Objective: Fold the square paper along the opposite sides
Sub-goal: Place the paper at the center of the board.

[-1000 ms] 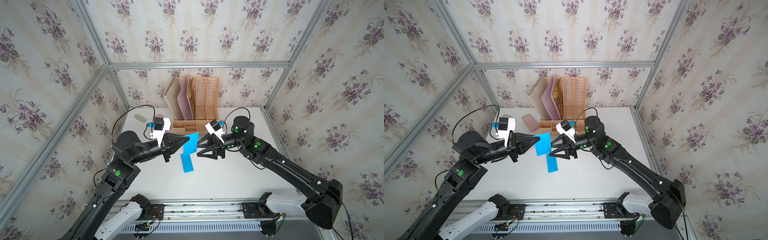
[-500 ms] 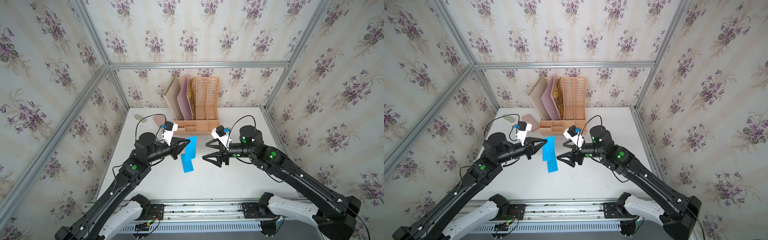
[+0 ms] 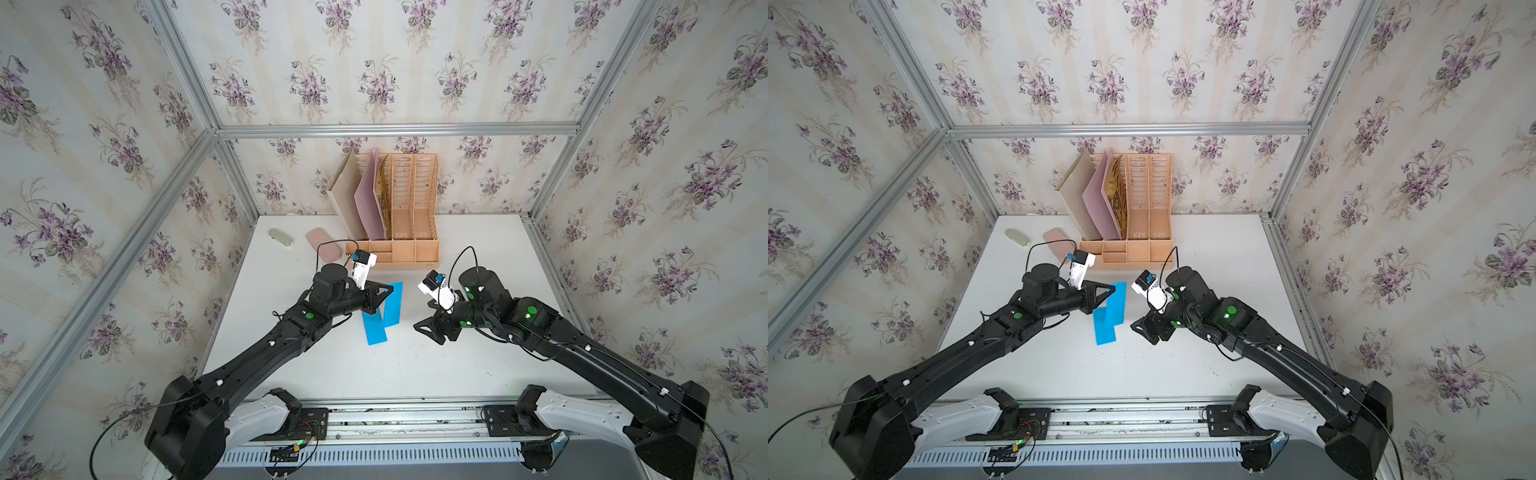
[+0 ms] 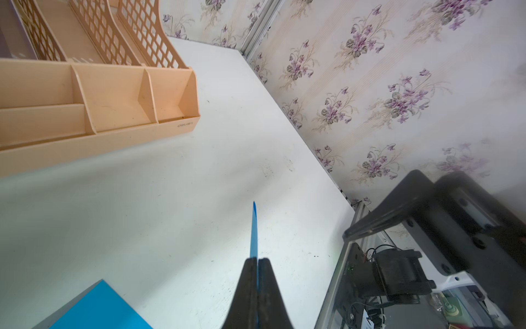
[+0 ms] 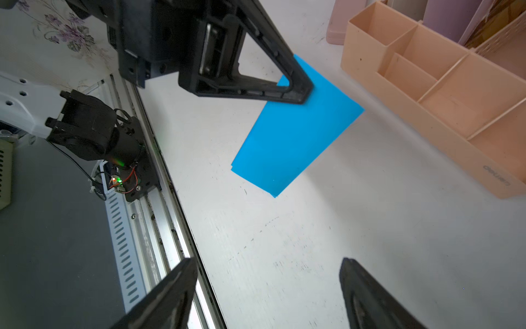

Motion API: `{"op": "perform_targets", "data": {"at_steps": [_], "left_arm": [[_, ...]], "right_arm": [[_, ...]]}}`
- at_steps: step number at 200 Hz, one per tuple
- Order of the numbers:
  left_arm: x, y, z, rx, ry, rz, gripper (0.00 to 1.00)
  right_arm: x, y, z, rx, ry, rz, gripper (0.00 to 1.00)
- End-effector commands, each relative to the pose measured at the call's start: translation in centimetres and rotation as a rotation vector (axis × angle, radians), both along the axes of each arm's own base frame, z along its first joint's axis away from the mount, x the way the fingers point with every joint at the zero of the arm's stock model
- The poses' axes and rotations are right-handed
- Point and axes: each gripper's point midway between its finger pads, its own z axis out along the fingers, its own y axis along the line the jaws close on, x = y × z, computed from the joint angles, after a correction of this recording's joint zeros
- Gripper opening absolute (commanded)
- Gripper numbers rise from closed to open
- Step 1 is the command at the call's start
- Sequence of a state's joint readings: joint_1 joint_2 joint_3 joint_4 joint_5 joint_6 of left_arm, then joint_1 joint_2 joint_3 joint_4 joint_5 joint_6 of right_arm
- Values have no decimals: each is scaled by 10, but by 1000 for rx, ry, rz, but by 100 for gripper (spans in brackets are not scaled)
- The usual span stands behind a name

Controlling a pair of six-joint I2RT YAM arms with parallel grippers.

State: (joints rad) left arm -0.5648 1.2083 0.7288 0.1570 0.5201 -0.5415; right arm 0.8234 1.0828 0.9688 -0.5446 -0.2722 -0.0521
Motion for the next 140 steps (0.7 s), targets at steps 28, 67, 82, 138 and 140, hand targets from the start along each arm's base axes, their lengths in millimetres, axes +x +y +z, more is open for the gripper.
{"op": "perform_targets", "data": {"at_steps": [28,67,82,138,140], "left_arm": [[24,-25,-30,-11,42,23,0],[41,-30,-79,16,160,85,0],[46,-35,-95,17,200,95,0],[56,-33,-140,79,293,159,0],[57,-32,-140,83,294,165,0]], "right_arm": [[1,0,-16,-15,18,-9,83],[-1,-6,-36,-54,54,-34,83],[1,-10,-41,-78,46,-54,83],[5,-10,-51,-112,53,-64,83],[5,-10,-52,-111,54,-64,83]]}}
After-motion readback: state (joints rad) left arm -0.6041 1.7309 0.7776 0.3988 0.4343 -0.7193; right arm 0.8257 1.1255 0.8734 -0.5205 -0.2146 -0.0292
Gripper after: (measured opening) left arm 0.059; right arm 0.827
